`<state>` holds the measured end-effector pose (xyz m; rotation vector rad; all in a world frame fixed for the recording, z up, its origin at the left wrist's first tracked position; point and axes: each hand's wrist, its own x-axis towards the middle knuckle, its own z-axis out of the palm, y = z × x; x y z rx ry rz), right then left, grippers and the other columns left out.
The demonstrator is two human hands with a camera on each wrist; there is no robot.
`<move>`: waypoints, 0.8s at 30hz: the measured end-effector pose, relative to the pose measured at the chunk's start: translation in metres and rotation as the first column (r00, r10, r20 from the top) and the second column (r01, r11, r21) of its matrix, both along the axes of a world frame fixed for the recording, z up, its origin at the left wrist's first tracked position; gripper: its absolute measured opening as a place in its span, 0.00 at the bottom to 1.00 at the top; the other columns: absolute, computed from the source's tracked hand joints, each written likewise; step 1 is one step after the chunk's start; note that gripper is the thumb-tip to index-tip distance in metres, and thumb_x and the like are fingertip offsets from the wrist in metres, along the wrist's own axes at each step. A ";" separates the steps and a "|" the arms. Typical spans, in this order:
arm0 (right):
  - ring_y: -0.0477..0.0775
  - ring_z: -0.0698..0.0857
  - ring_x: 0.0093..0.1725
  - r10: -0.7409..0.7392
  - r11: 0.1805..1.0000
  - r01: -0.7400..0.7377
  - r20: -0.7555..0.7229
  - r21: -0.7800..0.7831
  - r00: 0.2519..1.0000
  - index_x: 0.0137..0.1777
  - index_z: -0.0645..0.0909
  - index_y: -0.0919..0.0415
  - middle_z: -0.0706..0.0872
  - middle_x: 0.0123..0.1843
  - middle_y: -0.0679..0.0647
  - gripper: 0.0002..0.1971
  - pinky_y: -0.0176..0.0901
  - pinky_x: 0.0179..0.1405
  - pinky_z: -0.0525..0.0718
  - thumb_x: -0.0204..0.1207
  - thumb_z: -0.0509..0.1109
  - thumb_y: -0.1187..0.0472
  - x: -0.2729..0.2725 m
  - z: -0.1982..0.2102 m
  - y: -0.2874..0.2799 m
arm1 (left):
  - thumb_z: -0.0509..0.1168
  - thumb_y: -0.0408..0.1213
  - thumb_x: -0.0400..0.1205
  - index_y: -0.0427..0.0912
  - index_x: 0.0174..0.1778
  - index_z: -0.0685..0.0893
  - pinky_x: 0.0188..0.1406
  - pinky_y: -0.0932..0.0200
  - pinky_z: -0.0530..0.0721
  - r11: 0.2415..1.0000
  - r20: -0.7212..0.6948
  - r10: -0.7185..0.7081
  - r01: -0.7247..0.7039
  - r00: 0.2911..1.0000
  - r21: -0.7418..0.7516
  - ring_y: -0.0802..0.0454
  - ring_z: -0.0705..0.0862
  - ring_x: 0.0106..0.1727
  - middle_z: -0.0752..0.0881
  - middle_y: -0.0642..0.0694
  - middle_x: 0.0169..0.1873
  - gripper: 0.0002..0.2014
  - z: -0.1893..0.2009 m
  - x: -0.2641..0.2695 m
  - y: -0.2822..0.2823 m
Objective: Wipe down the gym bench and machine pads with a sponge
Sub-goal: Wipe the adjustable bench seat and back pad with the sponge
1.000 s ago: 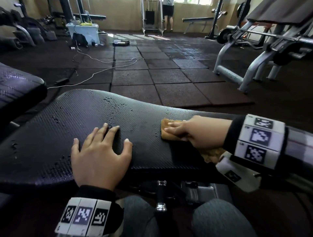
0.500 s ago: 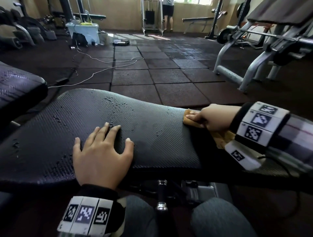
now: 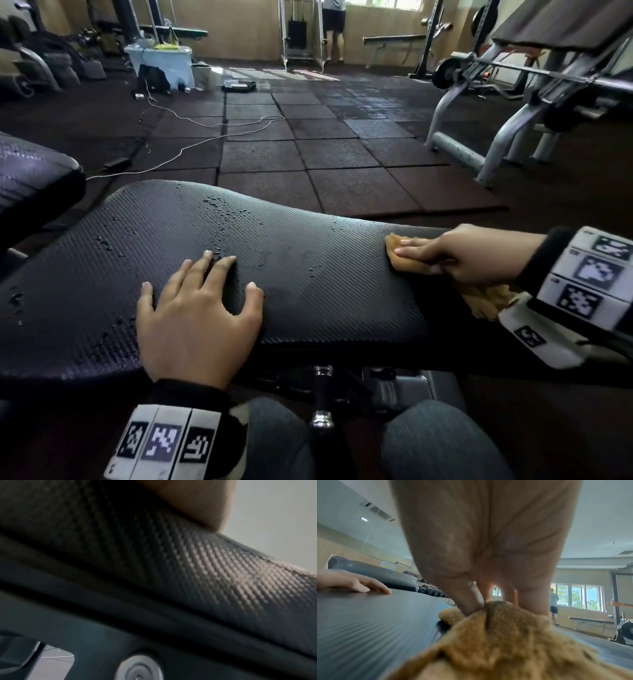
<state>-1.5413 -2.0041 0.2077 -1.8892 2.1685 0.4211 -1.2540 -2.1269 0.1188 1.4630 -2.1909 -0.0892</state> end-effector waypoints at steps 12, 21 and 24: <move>0.43 0.61 0.80 0.180 0.976 -0.150 0.195 -0.159 0.964 0.76 0.67 0.41 0.62 0.79 0.36 0.30 0.41 0.80 0.57 0.78 0.60 0.70 0.037 -0.015 -0.016 | 0.49 0.64 0.73 0.59 0.69 0.81 0.79 0.40 0.58 1.000 0.006 0.007 -0.007 1.000 0.005 0.53 0.72 0.77 0.77 0.55 0.74 0.31 0.001 0.000 0.002; 0.46 0.67 0.78 -0.060 0.998 0.060 0.002 -0.019 0.998 0.78 0.62 0.40 0.63 0.80 0.39 0.27 0.36 0.77 0.61 0.81 0.60 0.60 -0.014 -0.004 0.000 | 0.50 0.63 0.74 0.58 0.69 0.81 0.78 0.39 0.59 1.000 0.014 0.012 -0.012 1.000 0.008 0.52 0.72 0.77 0.78 0.54 0.73 0.31 0.000 -0.001 0.002; 0.58 0.78 0.68 -0.152 0.988 0.155 -0.108 0.021 0.982 0.73 0.72 0.46 0.77 0.73 0.53 0.21 0.39 0.65 0.74 0.82 0.55 0.57 -0.015 0.003 -0.026 | 0.50 0.63 0.73 0.58 0.69 0.81 0.78 0.39 0.59 1.000 0.011 0.017 -0.017 1.000 0.008 0.52 0.72 0.77 0.78 0.55 0.73 0.31 0.000 -0.001 0.002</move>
